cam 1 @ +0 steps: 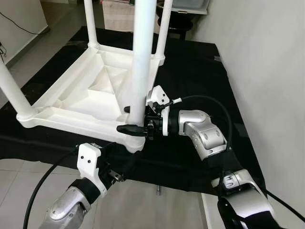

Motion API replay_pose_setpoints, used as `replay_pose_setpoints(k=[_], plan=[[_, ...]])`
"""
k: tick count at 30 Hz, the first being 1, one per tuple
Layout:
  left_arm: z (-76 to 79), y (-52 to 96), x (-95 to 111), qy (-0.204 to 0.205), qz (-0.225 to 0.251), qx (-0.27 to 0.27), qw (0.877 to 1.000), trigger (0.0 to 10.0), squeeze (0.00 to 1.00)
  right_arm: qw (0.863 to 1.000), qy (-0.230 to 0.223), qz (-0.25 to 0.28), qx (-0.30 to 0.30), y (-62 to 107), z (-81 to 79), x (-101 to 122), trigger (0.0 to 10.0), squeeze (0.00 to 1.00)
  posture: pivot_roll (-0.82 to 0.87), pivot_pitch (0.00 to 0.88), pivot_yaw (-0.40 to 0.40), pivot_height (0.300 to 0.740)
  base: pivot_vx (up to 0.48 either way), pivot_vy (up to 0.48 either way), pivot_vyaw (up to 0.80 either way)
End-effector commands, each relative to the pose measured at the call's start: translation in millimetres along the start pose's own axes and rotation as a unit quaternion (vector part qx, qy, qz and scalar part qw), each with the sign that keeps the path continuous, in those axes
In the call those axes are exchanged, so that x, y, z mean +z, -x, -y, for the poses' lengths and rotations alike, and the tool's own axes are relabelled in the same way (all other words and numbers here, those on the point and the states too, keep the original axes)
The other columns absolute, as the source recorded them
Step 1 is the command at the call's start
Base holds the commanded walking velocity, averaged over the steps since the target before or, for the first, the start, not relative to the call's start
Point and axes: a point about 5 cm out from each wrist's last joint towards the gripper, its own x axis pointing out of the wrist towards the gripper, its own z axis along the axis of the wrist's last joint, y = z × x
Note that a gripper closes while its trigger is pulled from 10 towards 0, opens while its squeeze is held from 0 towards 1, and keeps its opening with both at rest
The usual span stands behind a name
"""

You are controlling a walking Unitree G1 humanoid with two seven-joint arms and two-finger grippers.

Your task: Building children table

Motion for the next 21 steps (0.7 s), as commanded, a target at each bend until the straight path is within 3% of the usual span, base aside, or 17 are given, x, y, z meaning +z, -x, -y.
replay_pose_setpoints(k=[1, 10, 13, 15, 16, 17, 18, 19, 20, 21], plan=[[4.7, 0.7, 0, 0.002, 0.002, -0.002, 1.0, 10.0, 0.0, 0.999, 0.011, 0.005, 0.049, -3.8, -3.8, 4, 0.0, 0.0, 0.05, 0.134, -0.137, 0.74, 0.0, 0.0, 0.0], [3.9, 0.7, 1, 0.002, 0.002, -0.003, 1.0, 10.0, 0.0, 0.999, 0.013, 0.003, 0.032, 6.2, 1.4, 2, 0.0, 0.0, 0.03, 0.138, -0.139, 0.74, 0.0, 0.0, 0.0], [2.8, 0.9, 1, 0.001, 0.003, -0.002, 1.0, 10.0, 0.0, 1.0, -0.006, 0.012, -0.01, 17.2, -3.0, -2, 0.0, 0.0, 0.03, 0.14, -0.142, 0.74, 0.0, 0.0, 0.0], [1.0, 1.5, 2, 0.0, 0.004, 0.0, 1.0, 10.0, 0.0, 0.993, -0.03, 0.011, -0.113, 20.5, -7.3, -13, 0.0, 0.0, 0.01, 0.142, -0.14, 0.74, 0.0, 0.0, 0.0], [1.0, 1.5, 2, 0.0, 0.004, 0.0, 1.0, 10.0, 0.0, 0.993, -0.03, 0.011, -0.113, 20.5, -7.3, -13, 0.0, 0.0, 0.01, 0.142, -0.14, 0.74, 0.0, 0.0, 0.0], [-2.2, 1.4, 3, -0.001, 0.004, 0.001, 1.0, 10.0, 0.0, 0.916, -0.08, -0.055, -0.389, 36.6, -5.9, -44, 0.0, 0.0, 0.0, 0.145, -0.13, 0.74, 0.0, 0.0, 0.0], [-2.2, 1.4, 3, -0.001, 0.004, 0.001, 1.0, 10.0, 0.0, 0.916, -0.08, -0.055, -0.389, 36.6, -5.9, -44, 0.0, 0.0, 0.0, 0.145, -0.13, 0.74, 0.0, 0.0, 0.0], [-3.2, 0.9, 3, -0.001, 0.004, 0.001, 1.0, 10.0, 0.0, 0.887, -0.088, -0.079, -0.445, 45.2, -11.7, -54, 0.0, 0.0, 0.0, 0.145, -0.126, 0.74, 0.0, 0.0, 0.0], [-3.9, 0.7, 2, -0.002, 0.003, 0.0, 1.0, 10.0, 0.0, 0.873, -0.092, -0.092, -0.47, 49.3, -15.1, -60, 0.0, 0.0, -0.01, 0.14, -0.122, 0.74, 0.0, 0.0, 0.0], [-4.1, 0.7, 2, -0.002, 0.002, -0.001, 1.0, 10.0, 0.0, 0.874, -0.092, -0.092, -0.468, 49.7, -15.5, -61, 0.0, 0.0, -0.01, 0.14, -0.122, 0.74, 0.0, 0.0, 0.0]])
